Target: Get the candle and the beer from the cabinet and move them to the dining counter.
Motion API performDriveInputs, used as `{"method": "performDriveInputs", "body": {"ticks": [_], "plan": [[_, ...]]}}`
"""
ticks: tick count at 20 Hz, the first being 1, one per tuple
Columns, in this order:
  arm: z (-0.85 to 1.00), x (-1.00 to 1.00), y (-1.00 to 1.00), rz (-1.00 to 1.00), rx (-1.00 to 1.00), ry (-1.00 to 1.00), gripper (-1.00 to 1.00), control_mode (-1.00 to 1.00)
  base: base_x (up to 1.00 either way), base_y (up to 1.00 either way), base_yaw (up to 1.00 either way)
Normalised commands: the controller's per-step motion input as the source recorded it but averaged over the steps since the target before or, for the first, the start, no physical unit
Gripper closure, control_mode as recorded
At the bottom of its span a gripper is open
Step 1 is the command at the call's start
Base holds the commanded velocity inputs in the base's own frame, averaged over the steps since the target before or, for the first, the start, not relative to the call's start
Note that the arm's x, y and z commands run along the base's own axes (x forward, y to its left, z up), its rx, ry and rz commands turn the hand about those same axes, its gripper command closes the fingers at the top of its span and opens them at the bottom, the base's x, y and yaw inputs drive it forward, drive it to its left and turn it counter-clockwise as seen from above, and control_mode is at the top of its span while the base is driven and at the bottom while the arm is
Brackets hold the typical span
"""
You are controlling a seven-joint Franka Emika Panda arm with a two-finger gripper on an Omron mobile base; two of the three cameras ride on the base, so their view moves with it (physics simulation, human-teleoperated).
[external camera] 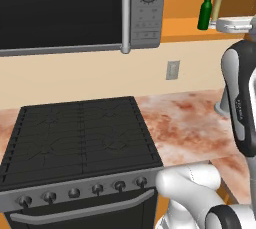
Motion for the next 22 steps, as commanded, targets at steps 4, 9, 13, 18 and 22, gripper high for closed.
{"method": "performDriveInputs", "body": {"ticks": [4, 9, 13, 18, 22], "plan": [[0.0, 0.31, 0.0, -0.03, 0.0, 0.0, -1.0, -1.0, 0.0, 0.0, 0.0], [0.0, 0.27, -0.01, -0.04, 0.0, 0.0, -1.0, -1.0, 0.0, 0.0, 0.0], [0.0, 0.2, -0.14, -0.07, 0.01, -0.01, -1.0, -1.0, 0.0, 0.0, 0.0], [0.0, 0.12, -0.27, -0.07, 0.01, -0.01, -1.0, -1.0, 0.0, 0.0, 0.0], [0.02, 0.18, -0.08, -0.03, 0.0, 0.0, -1.0, -1.0, 0.0, 0.0, 0.0]]}}
